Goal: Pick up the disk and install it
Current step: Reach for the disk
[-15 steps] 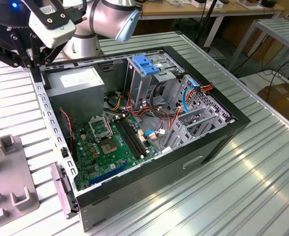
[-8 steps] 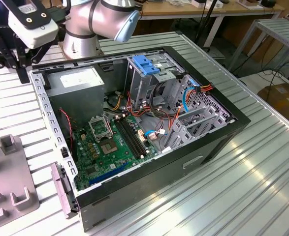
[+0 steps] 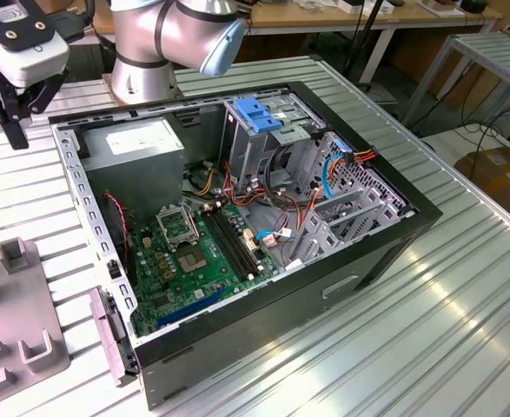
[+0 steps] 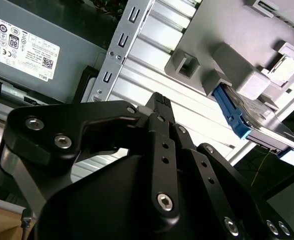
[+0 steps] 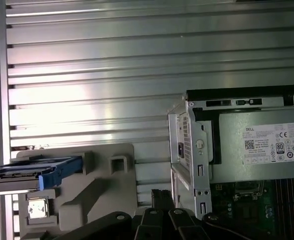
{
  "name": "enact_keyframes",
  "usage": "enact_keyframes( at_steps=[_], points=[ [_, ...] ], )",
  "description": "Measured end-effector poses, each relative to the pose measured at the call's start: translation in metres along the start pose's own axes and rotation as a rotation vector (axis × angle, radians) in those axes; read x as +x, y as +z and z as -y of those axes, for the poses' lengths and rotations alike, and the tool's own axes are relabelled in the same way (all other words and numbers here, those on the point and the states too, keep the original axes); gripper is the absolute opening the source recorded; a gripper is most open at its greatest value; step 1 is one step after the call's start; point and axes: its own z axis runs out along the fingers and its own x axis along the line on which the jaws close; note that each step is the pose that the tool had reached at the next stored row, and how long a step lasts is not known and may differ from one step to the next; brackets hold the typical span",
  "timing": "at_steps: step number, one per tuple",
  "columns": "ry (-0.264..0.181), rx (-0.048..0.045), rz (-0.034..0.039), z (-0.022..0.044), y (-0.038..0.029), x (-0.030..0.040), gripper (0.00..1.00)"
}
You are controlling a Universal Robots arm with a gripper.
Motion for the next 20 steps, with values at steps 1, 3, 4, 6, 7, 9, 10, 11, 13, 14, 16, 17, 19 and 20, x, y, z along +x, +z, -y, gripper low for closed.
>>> enact_keyframes(
  at_steps=[1, 3, 4, 6, 7, 9, 10, 11, 13, 14, 16, 17, 19, 20],
  points=[
    [0.0, 0.0, 0.0, -0.0004, -0.0001, 0.0061, 0.1],
    [0.0, 0.0, 0.0, -0.0009, -0.0003, 0.0126, 0.1],
    [0.0, 0.0, 0.0, -0.001, -0.0003, 0.0144, 0.1],
    [0.0, 0.0, 0.0, -0.0013, -0.0004, 0.0197, 0.1],
    [0.0, 0.0, 0.0, -0.0015, -0.0005, 0.0221, 0.1],
    [0.0, 0.0, 0.0, -0.0017, -0.0006, 0.0267, 0.1],
    [0.0, 0.0, 0.0, -0.0017, -0.0006, 0.0284, 0.1],
    [0.0, 0.0, 0.0, -0.0018, -0.0007, 0.031, 0.1],
    [0.0, 0.0, 0.0, -0.0017, -0.0008, 0.0364, 0.1],
    [0.0, 0.0, -0.0001, -0.0017, -0.001, 0.0415, 0.1],
    [0.0, 0.0, 0.0, -0.0016, -0.0012, 0.0498, 0.1],
    [0.0, 0.0, -0.0001, -0.0018, -0.0013, 0.0535, 0.1],
    [0.0, -0.0001, 0.0001, -0.002, -0.0013, 0.0575, 0.1],
    [0.0, 0.0, 0.0, -0.0023, -0.0013, 0.0598, 0.1]
  ],
)
